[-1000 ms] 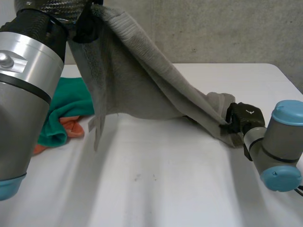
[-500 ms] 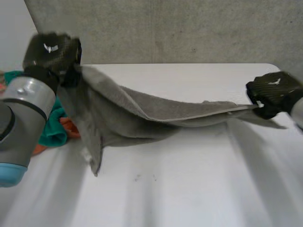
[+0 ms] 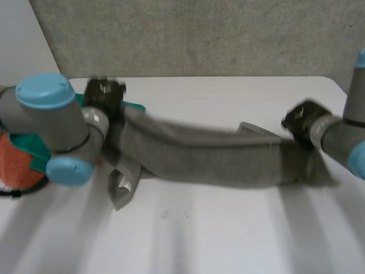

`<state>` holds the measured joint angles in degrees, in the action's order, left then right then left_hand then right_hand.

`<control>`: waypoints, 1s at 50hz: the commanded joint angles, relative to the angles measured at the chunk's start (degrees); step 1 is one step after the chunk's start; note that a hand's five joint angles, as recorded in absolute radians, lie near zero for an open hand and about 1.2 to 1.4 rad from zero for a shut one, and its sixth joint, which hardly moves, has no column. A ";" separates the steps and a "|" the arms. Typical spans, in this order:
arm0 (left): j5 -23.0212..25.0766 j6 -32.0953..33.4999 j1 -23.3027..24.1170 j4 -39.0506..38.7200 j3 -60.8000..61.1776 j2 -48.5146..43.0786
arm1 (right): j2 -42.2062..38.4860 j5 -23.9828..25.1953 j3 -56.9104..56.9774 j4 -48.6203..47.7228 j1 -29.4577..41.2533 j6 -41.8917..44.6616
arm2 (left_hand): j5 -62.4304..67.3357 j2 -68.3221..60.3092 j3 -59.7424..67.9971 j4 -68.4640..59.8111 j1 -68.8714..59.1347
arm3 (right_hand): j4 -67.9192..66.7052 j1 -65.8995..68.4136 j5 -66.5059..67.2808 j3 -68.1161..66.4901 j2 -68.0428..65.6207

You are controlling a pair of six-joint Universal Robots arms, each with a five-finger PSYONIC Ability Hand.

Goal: Fold the laundry.

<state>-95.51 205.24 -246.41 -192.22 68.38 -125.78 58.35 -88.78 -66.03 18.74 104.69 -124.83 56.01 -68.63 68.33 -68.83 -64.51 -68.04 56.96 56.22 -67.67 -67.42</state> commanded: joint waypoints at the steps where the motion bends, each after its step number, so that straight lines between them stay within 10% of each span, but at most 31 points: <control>1: 0.59 4.46 -1.00 -16.41 -18.00 -3.16 | -3.16 -1.48 16.01 -29.21 -0.18 -0.59 | 13.99 -11.37 11.67 -11.17 -15.49 | -11.96 23.04 13.78 -12.33 -12.58; 8: 2.61 4.55 -1.00 -28.03 -21.80 -1.75 | 0.62 -1.31 16.02 -50.12 -0.10 -0.42 | 13.99 -11.37 11.67 -11.17 -15.49 | -11.96 23.04 13.78 -12.33 -12.58; 29: 2.88 2.97 -0.82 -27.68 17.20 4.22 | 6.16 -0.52 -18.85 -33.69 -0.62 -2.96 | 13.99 -11.37 11.67 -11.17 -15.49 | -11.96 23.04 13.78 -12.33 -12.58; 40: 2.79 2.62 -1.00 -27.59 24.26 5.71 | 4.67 8.35 -27.48 -32.54 -1.24 -16.22 | 13.99 -11.37 11.67 -11.17 -15.49 | -11.96 23.04 13.78 -12.33 -12.58; 50: 2.70 2.27 -1.00 -27.50 25.14 8.62 | 4.66 11.79 -26.78 -32.01 -8.09 -34.86 | 13.99 -11.37 11.67 -11.17 -15.49 | 42.80 -31.72 -40.99 42.44 42.18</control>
<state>-92.78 207.88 -247.42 -219.76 93.31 -118.88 62.92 -77.72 -93.70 -13.73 100.55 -149.50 56.01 -68.79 68.51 -68.84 -64.51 -37.35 32.29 27.93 -37.35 -37.11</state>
